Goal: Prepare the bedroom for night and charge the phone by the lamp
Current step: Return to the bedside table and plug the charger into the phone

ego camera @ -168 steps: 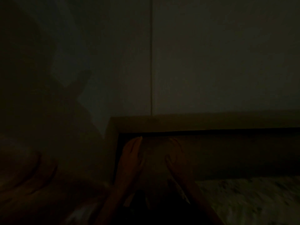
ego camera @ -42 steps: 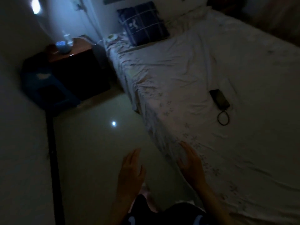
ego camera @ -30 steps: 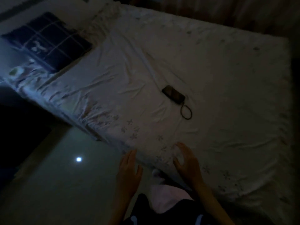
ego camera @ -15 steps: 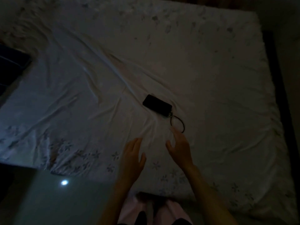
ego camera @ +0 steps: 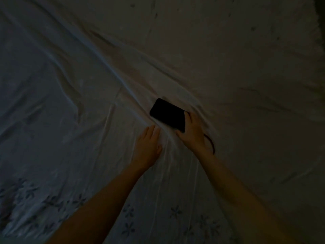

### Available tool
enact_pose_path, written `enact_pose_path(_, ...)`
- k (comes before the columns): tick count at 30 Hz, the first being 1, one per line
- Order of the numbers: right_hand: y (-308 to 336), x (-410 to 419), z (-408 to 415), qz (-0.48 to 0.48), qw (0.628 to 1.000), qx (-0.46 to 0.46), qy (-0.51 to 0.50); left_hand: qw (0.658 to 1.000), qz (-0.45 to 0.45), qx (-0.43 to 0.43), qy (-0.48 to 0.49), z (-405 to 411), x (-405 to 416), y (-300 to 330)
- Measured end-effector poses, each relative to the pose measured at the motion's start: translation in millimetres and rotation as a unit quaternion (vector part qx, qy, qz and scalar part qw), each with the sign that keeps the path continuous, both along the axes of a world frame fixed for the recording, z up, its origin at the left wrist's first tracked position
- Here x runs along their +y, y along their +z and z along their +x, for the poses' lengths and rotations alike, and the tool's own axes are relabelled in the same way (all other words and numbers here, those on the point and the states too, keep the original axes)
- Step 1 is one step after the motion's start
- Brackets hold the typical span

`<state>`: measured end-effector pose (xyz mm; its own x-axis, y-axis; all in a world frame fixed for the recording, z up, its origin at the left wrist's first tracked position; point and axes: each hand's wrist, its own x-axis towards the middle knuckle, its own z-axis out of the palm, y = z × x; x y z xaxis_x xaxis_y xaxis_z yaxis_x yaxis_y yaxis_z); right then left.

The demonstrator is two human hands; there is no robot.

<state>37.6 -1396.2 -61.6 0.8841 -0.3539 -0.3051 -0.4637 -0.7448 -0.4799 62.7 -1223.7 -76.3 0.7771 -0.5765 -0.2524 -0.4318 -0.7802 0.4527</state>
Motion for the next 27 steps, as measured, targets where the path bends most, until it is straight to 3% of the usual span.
enact_pose_path(4, -27, -13, 23, -0.107, 0.987, 0.096, 0.076, 0.995, 0.091, 0.04, -0.007, 2, 5, -39)
enact_pose_path(8, -34, -9, 33, -0.15, 0.982, 0.092, 0.074, 0.997, 0.066, 0.008, -0.03, -2, 13, -53)
enact_pose_path(14, -29, 5, 48, -0.102, 0.983, 0.151, -0.002, 0.997, 0.072, 0.018, -0.019, -1, 9, -48)
enact_pose_path(19, -30, 23, 33, -0.126, 0.986, 0.108, -0.028, 0.996, 0.076, 0.035, -0.02, 5, 15, -38)
enact_pose_path(27, 2, 61, -17, -0.025, 0.992, 0.041, -0.121, 0.995, 0.082, 0.019, 0.054, -28, 35, -1)
